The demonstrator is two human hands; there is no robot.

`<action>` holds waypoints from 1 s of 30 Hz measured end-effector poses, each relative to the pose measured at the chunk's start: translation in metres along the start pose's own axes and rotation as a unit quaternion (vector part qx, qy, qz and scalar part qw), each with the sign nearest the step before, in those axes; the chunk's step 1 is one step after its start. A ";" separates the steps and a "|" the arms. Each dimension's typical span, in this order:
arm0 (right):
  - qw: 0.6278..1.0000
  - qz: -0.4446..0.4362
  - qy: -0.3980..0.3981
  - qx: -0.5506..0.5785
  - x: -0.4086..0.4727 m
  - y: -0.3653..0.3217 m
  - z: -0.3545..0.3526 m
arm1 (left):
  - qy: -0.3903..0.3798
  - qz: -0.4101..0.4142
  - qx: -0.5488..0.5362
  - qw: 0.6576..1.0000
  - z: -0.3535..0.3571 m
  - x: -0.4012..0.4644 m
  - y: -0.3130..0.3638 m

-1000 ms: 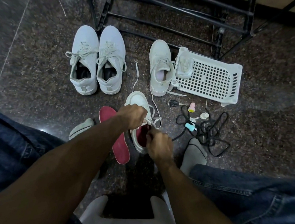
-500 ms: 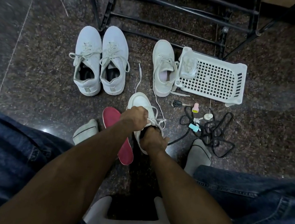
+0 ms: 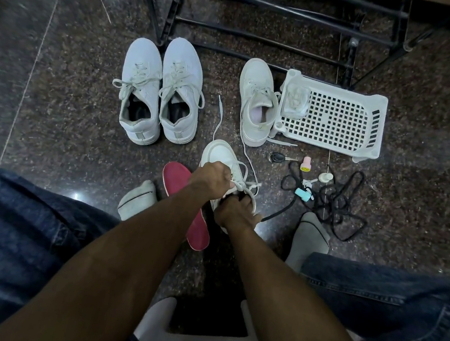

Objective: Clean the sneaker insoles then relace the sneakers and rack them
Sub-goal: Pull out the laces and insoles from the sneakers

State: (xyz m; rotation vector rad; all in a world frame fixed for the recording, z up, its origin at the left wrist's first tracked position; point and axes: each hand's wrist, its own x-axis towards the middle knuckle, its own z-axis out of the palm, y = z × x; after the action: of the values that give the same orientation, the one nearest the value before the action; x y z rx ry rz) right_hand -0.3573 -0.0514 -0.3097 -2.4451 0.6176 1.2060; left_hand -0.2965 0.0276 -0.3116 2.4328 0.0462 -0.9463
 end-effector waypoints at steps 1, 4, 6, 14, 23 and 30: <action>1.000 -0.001 0.001 -0.005 -0.001 0.000 0.002 | 0.002 0.000 -0.003 1.000 0.000 0.000 0.000; 1.000 -0.013 -0.008 -0.015 -0.001 0.002 0.002 | 0.007 -0.004 -0.006 1.000 0.000 -0.001 0.000; 0.999 -0.034 -0.025 -0.020 -0.002 0.005 -0.003 | 0.011 -0.012 -0.012 1.000 0.000 -0.001 0.000; 0.997 -0.053 -0.053 0.021 0.042 0.011 0.016 | 0.016 -0.021 -0.026 0.999 0.000 -0.002 0.003; 0.998 -0.020 -0.049 0.036 0.023 -0.003 -0.002 | 0.008 -0.021 -0.024 0.999 0.001 -0.001 0.004; 0.996 -0.002 -0.079 0.034 0.008 -0.001 -0.005 | 0.005 -0.022 -0.031 0.999 0.001 -0.002 0.003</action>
State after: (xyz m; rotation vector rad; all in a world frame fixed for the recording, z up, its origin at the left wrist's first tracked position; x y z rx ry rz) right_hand -0.3493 -0.0550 -0.3135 -2.2667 0.5984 1.3382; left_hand -0.2977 0.0249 -0.3095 2.3882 0.1306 -0.9371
